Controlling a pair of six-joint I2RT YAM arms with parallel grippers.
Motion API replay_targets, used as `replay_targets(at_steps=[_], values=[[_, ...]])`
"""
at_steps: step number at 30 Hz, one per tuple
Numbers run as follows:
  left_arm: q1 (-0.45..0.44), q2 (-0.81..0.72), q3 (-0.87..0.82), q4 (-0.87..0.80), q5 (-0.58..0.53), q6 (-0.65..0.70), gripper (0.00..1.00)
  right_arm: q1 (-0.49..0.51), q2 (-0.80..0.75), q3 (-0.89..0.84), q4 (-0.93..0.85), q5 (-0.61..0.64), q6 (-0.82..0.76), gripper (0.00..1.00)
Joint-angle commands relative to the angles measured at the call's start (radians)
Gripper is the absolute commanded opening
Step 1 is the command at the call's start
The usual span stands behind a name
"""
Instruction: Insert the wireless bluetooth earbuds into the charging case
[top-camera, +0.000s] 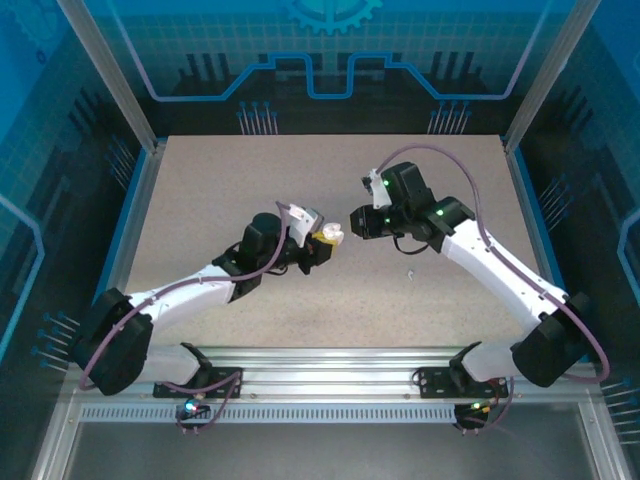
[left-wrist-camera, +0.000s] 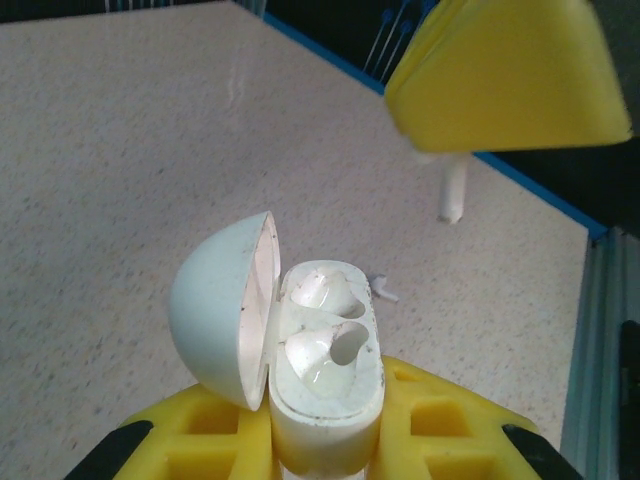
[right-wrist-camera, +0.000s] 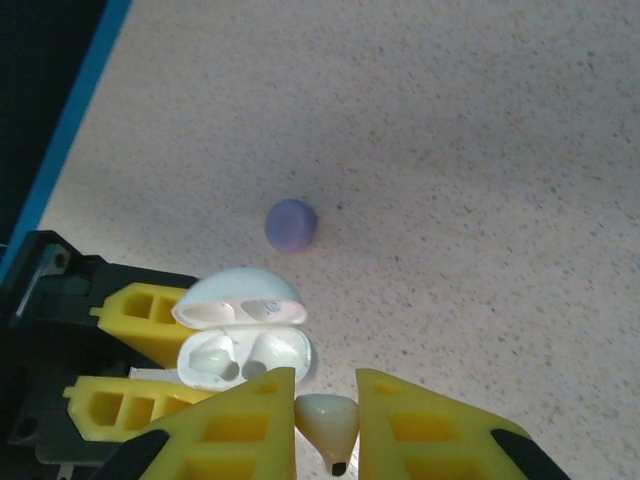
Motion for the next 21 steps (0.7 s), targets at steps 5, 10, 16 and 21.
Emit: replay_targets(at_steps=[5, 10, 16, 21], values=[[0.004, -0.014, -0.052, 0.207, 0.156, -0.009, 0.18, 0.026, -0.118, -0.122, 0.268, -0.087, -0.059, 0.19], [0.004, -0.042, -0.070, 0.228, 0.200, 0.022, 0.18, 0.031, -0.169, -0.171, 0.345, -0.140, -0.122, 0.19], [-0.002, -0.084, -0.053, 0.161, 0.239, 0.111, 0.19, 0.048, -0.176, -0.203, 0.371, -0.231, -0.197, 0.20], [-0.006, -0.120, -0.043, 0.103, 0.246, 0.161, 0.19, 0.059, -0.195, -0.228, 0.375, -0.226, -0.244, 0.20]])
